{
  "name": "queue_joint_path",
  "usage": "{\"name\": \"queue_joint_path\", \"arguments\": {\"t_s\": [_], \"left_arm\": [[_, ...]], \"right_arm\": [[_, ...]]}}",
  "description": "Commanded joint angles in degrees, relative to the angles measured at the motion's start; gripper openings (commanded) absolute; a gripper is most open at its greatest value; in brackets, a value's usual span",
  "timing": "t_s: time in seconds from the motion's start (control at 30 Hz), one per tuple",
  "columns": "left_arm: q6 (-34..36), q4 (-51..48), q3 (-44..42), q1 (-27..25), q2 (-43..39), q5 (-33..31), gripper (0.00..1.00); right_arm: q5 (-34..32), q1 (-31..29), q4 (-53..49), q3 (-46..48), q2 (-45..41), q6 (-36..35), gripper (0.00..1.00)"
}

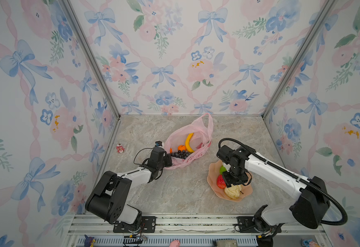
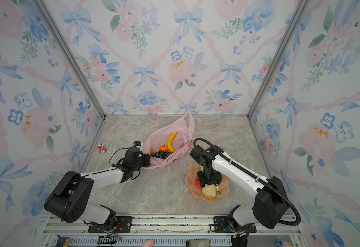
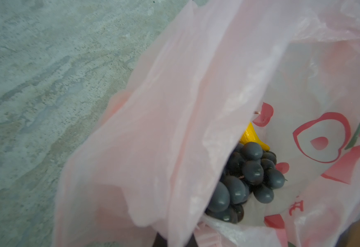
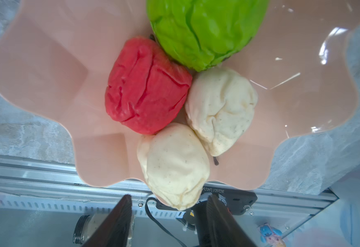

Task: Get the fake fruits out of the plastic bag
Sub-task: 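Lower the pale pear into the bowl and open the right gripper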

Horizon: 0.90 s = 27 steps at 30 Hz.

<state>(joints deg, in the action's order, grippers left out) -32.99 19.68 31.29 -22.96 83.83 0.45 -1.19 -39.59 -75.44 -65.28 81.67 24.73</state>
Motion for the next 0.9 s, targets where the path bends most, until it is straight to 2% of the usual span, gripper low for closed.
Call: {"name": "queue_joint_path", "arguments": {"t_s": [0.0, 0.53, 0.87], "left_arm": [[0.5, 0.8, -0.4, -0.4, -0.2, 0.0, 0.0], [0.3, 0.8, -0.9, -0.4, -0.6, -0.4, 0.0], [0.3, 0.9, -1.0, -0.4, -0.5, -0.5, 0.0]], "right_arm": [[-1.5, -1.3, -1.0, 0.1, 1.5, 0.9, 0.54], [-7.2, -1.7, 3.1, 0.7, 10.2, 1.0, 0.39], [-9.1, -1.2, 5.2, -0.4, 12.8, -0.5, 0.36]]}}
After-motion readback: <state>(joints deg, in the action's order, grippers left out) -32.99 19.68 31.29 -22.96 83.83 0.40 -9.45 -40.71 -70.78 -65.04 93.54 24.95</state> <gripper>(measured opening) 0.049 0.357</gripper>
